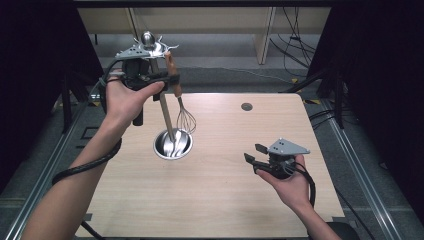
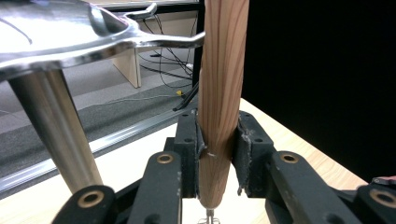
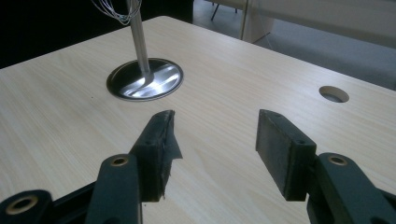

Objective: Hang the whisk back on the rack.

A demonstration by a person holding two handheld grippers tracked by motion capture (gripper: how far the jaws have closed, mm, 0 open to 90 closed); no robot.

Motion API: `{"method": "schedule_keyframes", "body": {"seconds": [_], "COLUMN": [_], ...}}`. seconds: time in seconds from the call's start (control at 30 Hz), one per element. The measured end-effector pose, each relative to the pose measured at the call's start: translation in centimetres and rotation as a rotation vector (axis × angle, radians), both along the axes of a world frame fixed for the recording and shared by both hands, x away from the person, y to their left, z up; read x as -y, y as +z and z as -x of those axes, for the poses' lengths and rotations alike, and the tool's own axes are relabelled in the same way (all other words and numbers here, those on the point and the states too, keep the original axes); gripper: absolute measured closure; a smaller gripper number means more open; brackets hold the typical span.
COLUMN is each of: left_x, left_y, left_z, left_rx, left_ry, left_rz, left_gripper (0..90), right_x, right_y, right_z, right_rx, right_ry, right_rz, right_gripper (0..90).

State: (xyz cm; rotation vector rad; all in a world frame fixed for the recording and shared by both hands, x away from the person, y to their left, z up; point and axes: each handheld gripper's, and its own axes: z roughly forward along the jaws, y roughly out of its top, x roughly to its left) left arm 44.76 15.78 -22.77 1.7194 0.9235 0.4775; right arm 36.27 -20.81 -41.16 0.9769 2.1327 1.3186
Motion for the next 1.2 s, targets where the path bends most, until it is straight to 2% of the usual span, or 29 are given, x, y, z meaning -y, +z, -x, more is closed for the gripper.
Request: {"method": "schedule_keyframes", "body": {"seconds": [0.03,0.07,0.23,0.3,0.33,0.37,0.5,0.63,0.87,1.03,1.2], "left_x": [-0.1,-0.1,-0.4,-0.5,-0.5,-0.6,-0.8,-0.9,-1.1,-1.2,-1.3], "left_y": [0.0,-0.1,-0.4,-0.5,-0.6,-0.6,-0.8,-1.0,-1.1,-1.2,-1.3], "left_z": [-0.1,-0.1,-0.3,-0.4,-0.4,-0.4,-0.6,-0.6,-0.6,-0.6,-0.6], "left_rx": [-0.002,-0.003,-0.011,-0.013,-0.014,-0.014,-0.017,-0.017,-0.010,-0.006,-0.003], "left_ry": [0.000,0.001,0.010,0.012,0.013,0.014,0.021,0.028,0.035,0.043,0.047], "left_rz": [0.005,0.007,0.011,0.012,0.010,0.011,0.017,0.019,0.018,0.022,0.025], "left_gripper": [72.3,72.3,72.2,72.2,72.2,72.1,72.1,72.1,71.8,71.2,70.5], "right_x": [-0.1,0.0,0.0,-0.2,0.0,-0.1,-0.1,0.0,-0.2,0.0,-0.2], "right_y": [0.0,-0.1,-0.1,-0.2,-0.2,-0.1,-0.2,-0.1,-0.3,-0.2,-0.4], "right_z": [0.1,0.0,-0.1,0.0,-0.1,0.1,-0.1,0.0,0.0,-0.1,0.0], "right_rx": [-0.017,0.006,0.013,0.007,0.019,-0.003,0.013,-0.005,0.002,0.009,-0.003], "right_ry": [-0.011,0.001,0.003,-0.017,-0.005,-0.012,-0.010,-0.004,-0.013,-0.005,-0.016], "right_rz": [-0.010,0.001,0.012,-0.017,0.000,-0.007,-0.005,0.002,-0.011,0.006,-0.011], "right_gripper": [47.8,47.8,47.8,47.8,47.8,47.8,47.8,47.8,47.7,47.7,47.8]}}
